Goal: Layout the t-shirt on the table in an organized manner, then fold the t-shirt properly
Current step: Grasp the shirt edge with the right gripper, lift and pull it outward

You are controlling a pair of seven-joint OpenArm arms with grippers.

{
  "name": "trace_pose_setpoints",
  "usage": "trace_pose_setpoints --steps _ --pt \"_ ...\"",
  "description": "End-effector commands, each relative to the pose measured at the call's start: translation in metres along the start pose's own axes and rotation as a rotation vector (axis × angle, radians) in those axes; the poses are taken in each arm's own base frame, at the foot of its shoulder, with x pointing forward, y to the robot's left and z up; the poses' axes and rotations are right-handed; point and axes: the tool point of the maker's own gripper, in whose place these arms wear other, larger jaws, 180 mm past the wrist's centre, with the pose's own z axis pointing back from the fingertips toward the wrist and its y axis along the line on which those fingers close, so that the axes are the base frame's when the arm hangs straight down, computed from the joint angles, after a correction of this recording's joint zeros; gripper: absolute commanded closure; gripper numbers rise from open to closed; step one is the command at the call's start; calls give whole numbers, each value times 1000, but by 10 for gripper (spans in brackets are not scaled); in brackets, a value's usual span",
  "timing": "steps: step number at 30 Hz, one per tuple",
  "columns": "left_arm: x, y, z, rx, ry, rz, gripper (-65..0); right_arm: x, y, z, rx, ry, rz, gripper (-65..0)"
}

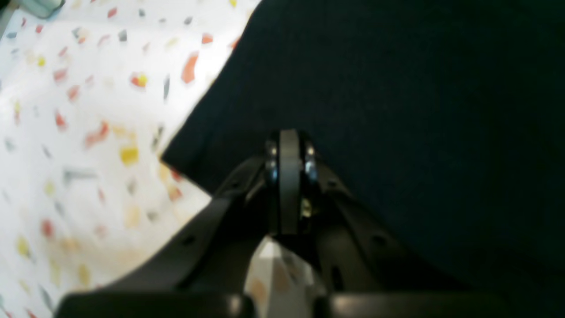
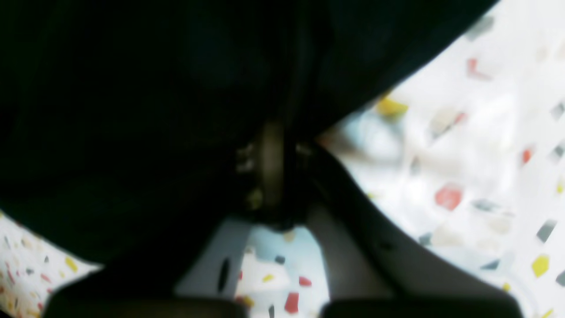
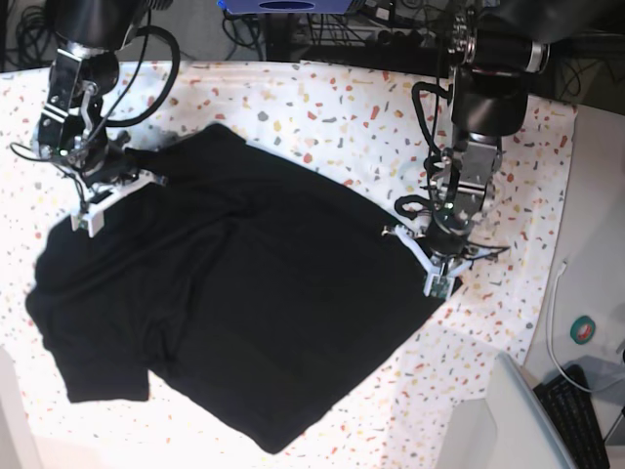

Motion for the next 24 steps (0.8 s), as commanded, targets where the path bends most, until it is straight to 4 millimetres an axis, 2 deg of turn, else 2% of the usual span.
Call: trace_pose_setpoints --steps 1,5,7,10,13,17,20,23,24 --pt "-10 5 0 14 44 -24 0 12 -4 11 -13 -47 19 0" --pt "-29 4 8 7 53 -51 0 34 -2 48 -48 -78 68 0" --pt "-42 12 13 16 75 -66 0 52 1 66 -68 -95 48 0" --pt "-55 15 21 18 90 -79 0 79 13 81 -72 -121 -25 0" --pt "-52 17 32 24 58 -96 0 103 44 71 -37 -109 -23 0" --pt "-31 13 45 27 -21 -112 0 127 90 33 -11 -32 -42 0" --pt "-26 14 49 30 -34 -117 0 147 111 4 -16 -18 -2 0" --pt "-32 36 52 87 24 -86 0 157 123 -11 -30 10 48 0" --pt "-34 47 53 116 33 -66 0 161 126 -9 -33 0 70 -69"
